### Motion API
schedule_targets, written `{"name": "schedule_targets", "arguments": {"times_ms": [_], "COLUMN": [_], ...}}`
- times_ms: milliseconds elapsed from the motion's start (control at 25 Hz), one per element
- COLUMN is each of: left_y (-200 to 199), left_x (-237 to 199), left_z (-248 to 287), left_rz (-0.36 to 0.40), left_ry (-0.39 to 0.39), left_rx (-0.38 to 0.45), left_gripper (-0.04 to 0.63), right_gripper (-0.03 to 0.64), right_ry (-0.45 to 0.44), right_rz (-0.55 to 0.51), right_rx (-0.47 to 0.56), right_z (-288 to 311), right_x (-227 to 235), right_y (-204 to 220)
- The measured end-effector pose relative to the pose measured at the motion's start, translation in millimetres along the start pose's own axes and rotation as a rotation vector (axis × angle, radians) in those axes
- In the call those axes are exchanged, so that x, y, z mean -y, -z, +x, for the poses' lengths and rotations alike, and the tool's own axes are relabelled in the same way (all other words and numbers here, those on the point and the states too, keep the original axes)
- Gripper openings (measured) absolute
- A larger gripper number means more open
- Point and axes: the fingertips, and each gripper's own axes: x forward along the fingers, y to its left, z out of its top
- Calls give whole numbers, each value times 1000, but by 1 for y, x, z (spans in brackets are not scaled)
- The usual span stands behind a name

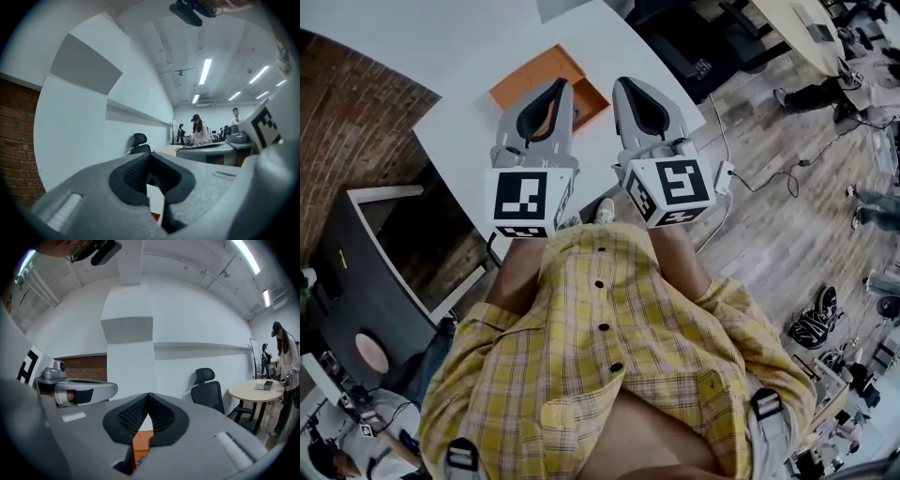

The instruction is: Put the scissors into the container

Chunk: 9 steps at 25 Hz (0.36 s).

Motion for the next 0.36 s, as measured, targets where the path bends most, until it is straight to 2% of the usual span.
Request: {"name": "schedule_targets", "arguments": {"times_ms": [360], "left_y": [-8], "left_x": [4], "left_z": [-2], "left_rz": [9], "left_ry": [5], "left_rx": [14], "left_gripper": [5], "right_gripper": [6], "right_ry": [-6], "right_rz": [-2], "right_rx": [2], "right_z": [-4], "right_x": [-2], "right_y": [-5]}}
